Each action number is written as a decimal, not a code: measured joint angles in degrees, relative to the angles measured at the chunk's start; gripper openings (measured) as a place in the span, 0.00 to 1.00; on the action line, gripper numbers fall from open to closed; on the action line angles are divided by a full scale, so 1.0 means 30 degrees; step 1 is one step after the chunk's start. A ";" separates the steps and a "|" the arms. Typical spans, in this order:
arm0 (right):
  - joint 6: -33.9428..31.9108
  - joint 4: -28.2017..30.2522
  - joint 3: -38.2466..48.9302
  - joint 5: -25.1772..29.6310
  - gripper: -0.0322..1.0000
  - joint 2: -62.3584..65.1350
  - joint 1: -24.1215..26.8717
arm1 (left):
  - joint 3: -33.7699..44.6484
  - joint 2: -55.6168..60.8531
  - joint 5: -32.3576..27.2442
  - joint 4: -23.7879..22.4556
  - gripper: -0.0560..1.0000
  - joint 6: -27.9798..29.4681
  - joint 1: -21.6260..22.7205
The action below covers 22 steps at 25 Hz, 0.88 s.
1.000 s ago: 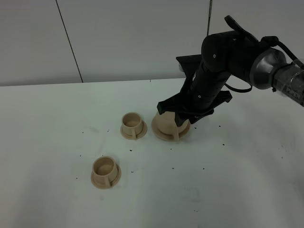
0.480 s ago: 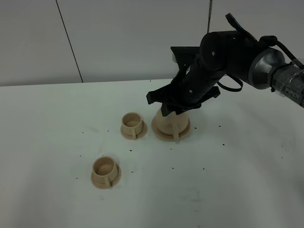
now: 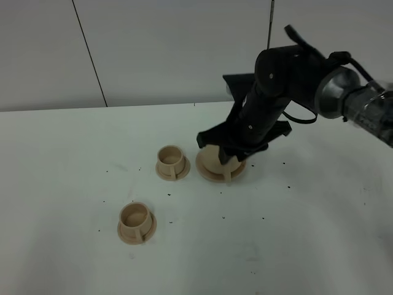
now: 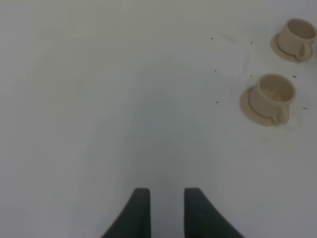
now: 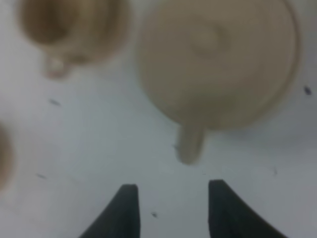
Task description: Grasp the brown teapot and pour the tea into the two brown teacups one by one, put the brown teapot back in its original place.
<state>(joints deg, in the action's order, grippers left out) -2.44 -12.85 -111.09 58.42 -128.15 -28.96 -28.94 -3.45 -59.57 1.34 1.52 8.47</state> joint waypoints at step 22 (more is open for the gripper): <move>-0.0857 0.0337 -0.4180 0.2507 0.35 -0.2678 0.0000 | 0.0000 0.0000 0.0000 0.0000 0.28 0.0000 0.0000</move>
<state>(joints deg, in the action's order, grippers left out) -5.01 -11.84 -123.63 65.94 -136.18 -28.96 -28.94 -3.45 -59.57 1.34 1.52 8.47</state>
